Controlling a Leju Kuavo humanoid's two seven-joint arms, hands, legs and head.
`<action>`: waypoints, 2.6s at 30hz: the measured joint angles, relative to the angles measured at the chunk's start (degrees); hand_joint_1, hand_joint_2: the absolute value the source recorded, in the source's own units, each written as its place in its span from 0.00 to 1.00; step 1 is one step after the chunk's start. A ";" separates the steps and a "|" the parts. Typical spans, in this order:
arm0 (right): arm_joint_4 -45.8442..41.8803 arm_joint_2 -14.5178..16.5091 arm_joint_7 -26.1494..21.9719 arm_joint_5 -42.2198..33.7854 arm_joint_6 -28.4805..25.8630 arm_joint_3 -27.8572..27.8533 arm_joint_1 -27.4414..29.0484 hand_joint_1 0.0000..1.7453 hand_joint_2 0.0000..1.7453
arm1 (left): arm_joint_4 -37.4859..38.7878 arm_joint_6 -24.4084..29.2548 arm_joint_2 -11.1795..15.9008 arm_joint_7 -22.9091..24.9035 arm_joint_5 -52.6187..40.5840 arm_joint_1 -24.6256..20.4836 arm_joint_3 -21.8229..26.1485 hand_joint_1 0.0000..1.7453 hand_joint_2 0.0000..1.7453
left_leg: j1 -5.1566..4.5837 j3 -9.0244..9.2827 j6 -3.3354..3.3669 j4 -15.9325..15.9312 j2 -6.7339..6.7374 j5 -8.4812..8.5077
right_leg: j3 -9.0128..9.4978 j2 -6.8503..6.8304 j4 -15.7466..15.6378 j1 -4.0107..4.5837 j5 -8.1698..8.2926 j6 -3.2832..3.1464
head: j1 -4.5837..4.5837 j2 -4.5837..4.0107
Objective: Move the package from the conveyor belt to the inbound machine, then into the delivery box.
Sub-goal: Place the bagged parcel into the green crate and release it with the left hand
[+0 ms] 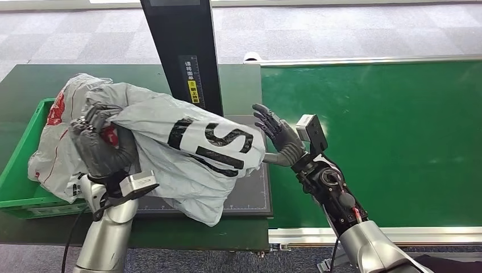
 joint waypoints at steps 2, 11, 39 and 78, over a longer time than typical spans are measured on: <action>0.05 -0.07 0.01 -0.07 -0.23 0.16 0.13 0.00 1.00 | -5.63 0.00 -0.90 -0.01 -1.27 0.26 1.80 1.00 1.00 | 0.00 0.00 0.00 0.00 0.00 0.00 | 0.00 0.00 0.00 0.00 0.00 0.00 | 0.00 0.00; 0.08 0.17 0.28 -0.08 -1.19 0.77 0.31 0.00 1.00 | -20.57 -0.02 -2.45 -0.01 -5.29 -0.61 11.52 1.00 1.00 | 0.00 0.01 -0.01 -0.01 -0.01 0.01 | 0.01 0.00 0.00 0.00 0.00 0.00 | 0.00 -0.01; -2.14 6.22 9.03 -14.23 -24.25 -2.74 8.71 0.00 0.00 | 21.24 -0.02 8.39 31.16 -40.60 -15.32 41.26 1.00 1.00 | 0.04 0.04 -0.08 -0.02 0.08 -0.01 | -0.01 0.15 0.00 0.04 -0.01 -0.03 | 0.02 0.01; -19.33 1.44 0.68 -9.72 -25.88 -0.68 9.23 0.00 0.00 | 13.55 -0.17 1.44 -0.30 32.69 -12.91 31.20 0.00 1.00 | 0.03 0.04 -0.07 -0.01 0.06 -0.03 | -0.02 0.15 -0.01 0.03 -0.01 -0.03 | 0.01 0.01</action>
